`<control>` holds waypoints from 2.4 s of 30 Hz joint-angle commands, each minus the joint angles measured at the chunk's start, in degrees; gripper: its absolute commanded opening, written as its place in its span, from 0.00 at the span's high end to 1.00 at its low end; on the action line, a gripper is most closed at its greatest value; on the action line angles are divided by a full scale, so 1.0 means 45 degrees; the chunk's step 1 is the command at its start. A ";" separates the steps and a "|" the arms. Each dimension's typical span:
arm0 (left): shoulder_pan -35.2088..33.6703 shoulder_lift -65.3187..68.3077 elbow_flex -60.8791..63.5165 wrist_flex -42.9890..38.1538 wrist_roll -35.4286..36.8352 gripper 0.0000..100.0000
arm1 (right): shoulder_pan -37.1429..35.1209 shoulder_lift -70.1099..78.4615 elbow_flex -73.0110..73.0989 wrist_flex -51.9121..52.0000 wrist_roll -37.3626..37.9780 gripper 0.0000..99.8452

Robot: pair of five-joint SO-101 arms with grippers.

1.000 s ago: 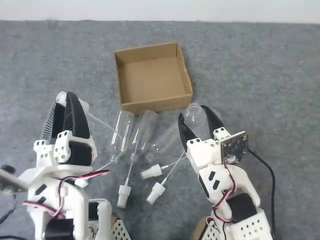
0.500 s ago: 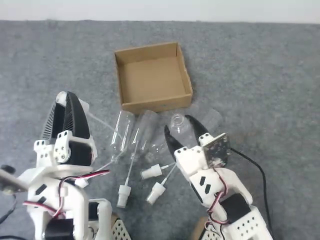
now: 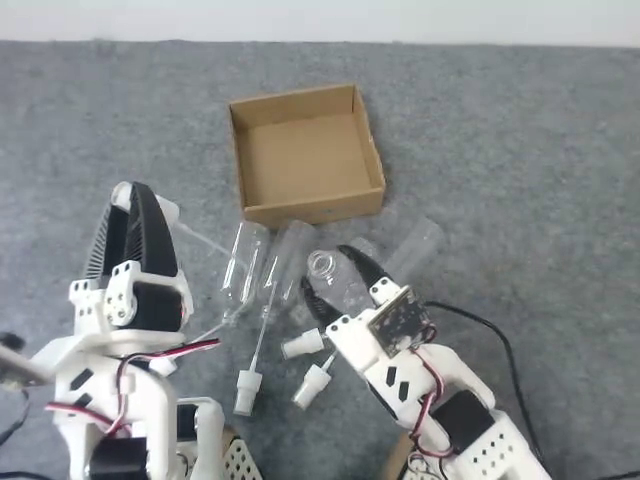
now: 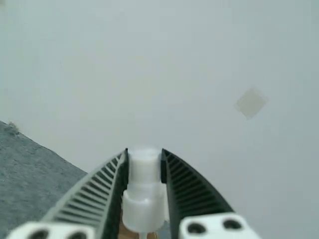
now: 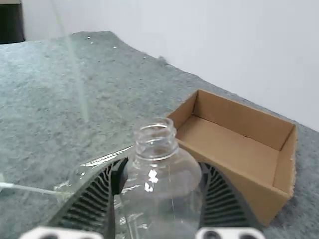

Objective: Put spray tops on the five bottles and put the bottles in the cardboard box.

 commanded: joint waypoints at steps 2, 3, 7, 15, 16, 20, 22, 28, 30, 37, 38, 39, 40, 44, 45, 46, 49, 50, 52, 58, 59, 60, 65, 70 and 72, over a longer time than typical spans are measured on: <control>0.0000 -0.0234 -0.0107 -0.0449 0.1485 0.99 | -0.0733 -0.0283 0.0293 0.0537 0.0625 0.93; 0.0000 -0.0234 -0.0107 -0.0449 0.1582 0.99 | -0.0733 -0.0283 0.0293 0.0537 0.0645 0.93; 0.0020 -0.0234 -0.0166 -0.0449 0.1621 0.99 | -0.0791 -0.0283 0.0293 0.0694 0.0606 0.93; 0.0410 -0.0234 -0.0166 -0.0449 0.2227 0.99 | -0.0850 -0.0244 0.0293 0.0694 0.0586 0.93; 0.0664 -0.0234 -0.0166 -0.0449 0.2208 0.99 | -0.0967 -0.0244 0.0293 0.0694 0.0625 0.93; 0.1739 -0.0234 -0.0166 -0.0449 0.2168 0.99 | -0.1241 -0.0264 0.0293 0.1006 0.0664 0.93; 0.1954 -0.0234 -0.0205 -0.0449 0.2168 0.99 | -0.1260 -0.0264 0.0293 0.1045 0.0664 0.93; 0.1993 -0.0234 -0.0420 -0.0625 0.2168 0.99 | -0.1260 -0.0264 0.0293 0.1045 0.0664 0.93; 0.1993 -0.0234 -0.0459 -0.0625 0.2168 0.99 | -0.1260 -0.0264 0.0293 0.1045 0.0664 0.93; 0.1993 -0.0234 -0.0850 -0.0547 0.1836 0.99 | -0.1241 -0.0264 0.0293 0.1045 0.0664 0.93; 0.1993 -0.0234 -0.0850 -0.0547 0.1817 0.99 | -0.1241 -0.0264 0.0293 0.1045 0.0664 0.93; 0.1993 -0.0234 -0.0850 -0.0547 0.1817 0.99 | -0.1221 -0.0264 0.0293 0.1045 0.0664 0.93; 0.1993 -0.0234 -0.0889 -0.0547 0.1817 0.99 | -0.1221 -0.0264 0.0293 0.1045 0.0664 0.93; 0.1993 -0.0234 -0.1045 -0.0586 0.1778 0.99 | -0.1221 -0.0244 0.0293 0.1045 0.0664 0.93; 0.1993 -0.0234 -0.1182 -0.0527 0.1758 0.99 | -0.1201 -0.0244 0.0293 0.1045 0.0664 0.93; 0.1993 -0.0234 -0.1319 -0.0469 0.1621 0.99 | -0.1201 -0.0244 0.0293 0.1045 0.0664 0.93; 0.1993 -0.0254 -0.1651 -0.0137 0.1446 0.99 | -0.1201 -0.0244 0.0293 0.1065 0.0664 0.93; 0.1993 -0.0254 -0.1709 -0.0039 0.1446 0.99 | -0.1201 -0.0244 0.0293 0.1065 0.0664 0.93; 0.1993 -0.0254 -0.1729 -0.0020 0.1446 0.99 | -0.1201 -0.0244 0.0293 0.1065 0.0664 0.93; 0.1993 -0.0254 -0.1651 0.0020 0.1426 0.99 | -0.1201 -0.0244 0.0293 0.1065 0.0664 0.93; 0.1993 -0.0254 -0.1651 0.0117 0.1426 0.99 | -0.1201 -0.0244 0.0293 0.1065 0.0664 0.93; 0.1993 -0.0254 -0.1651 0.0234 0.1426 0.99 | -0.1201 -0.0244 0.0293 0.1065 0.0664 0.93; 0.1993 -0.0254 -0.1455 0.0313 0.1426 0.99 | -0.1201 -0.0244 0.0293 0.1065 0.0664 0.93; 0.2090 -0.0254 -0.1045 0.0254 0.1192 0.99 | -0.1201 -0.0244 0.0293 0.1065 0.0664 0.93; 0.2090 -0.0254 -0.0947 0.0254 0.1192 0.99 | -0.1201 -0.0244 0.0293 0.1065 0.0664 0.93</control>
